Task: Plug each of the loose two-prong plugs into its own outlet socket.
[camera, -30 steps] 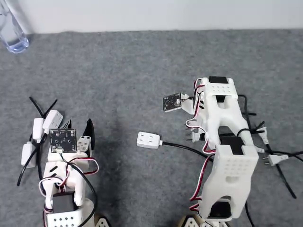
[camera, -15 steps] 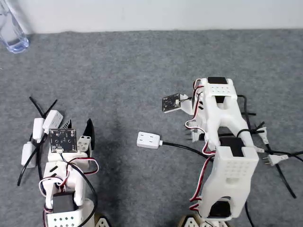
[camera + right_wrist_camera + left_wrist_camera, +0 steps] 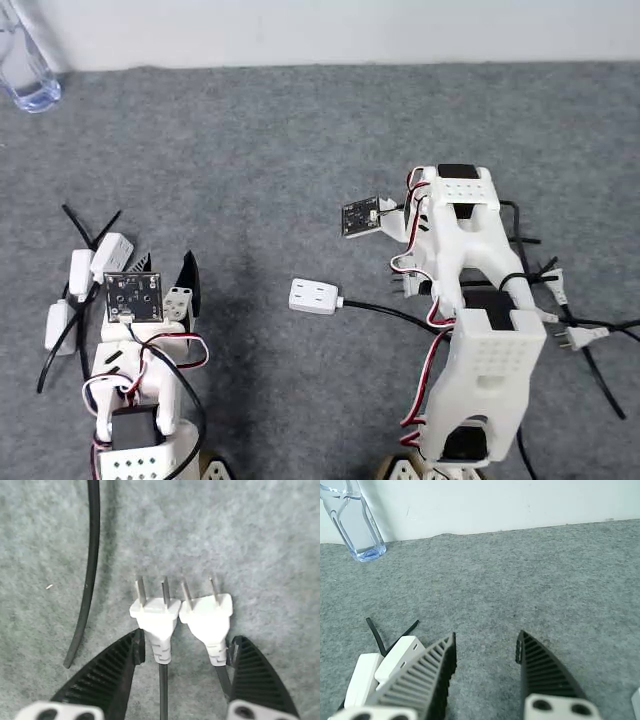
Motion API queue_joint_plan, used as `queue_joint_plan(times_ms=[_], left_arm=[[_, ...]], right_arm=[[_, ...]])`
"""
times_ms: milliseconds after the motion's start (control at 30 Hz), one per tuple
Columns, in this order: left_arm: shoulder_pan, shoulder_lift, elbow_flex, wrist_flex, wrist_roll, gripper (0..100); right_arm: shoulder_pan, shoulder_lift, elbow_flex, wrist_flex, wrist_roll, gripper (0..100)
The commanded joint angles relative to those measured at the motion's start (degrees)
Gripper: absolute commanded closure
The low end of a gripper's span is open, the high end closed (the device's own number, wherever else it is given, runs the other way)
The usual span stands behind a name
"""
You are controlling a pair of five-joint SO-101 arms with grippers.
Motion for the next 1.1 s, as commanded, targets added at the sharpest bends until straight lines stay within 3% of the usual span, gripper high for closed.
queue_joint_plan(times_ms=[0,1067], left_arm=[[0.70,-0.79,-0.48,-0.62,-0.35,82],[0.70,-0.79,-0.48,-0.62,-0.44,82]], right_arm=[[-1.19,1.10,-0.09,-1.89,-0.70,74.0],[-1.19,1.36,-0.09,-4.35,-0.62,74.0]])
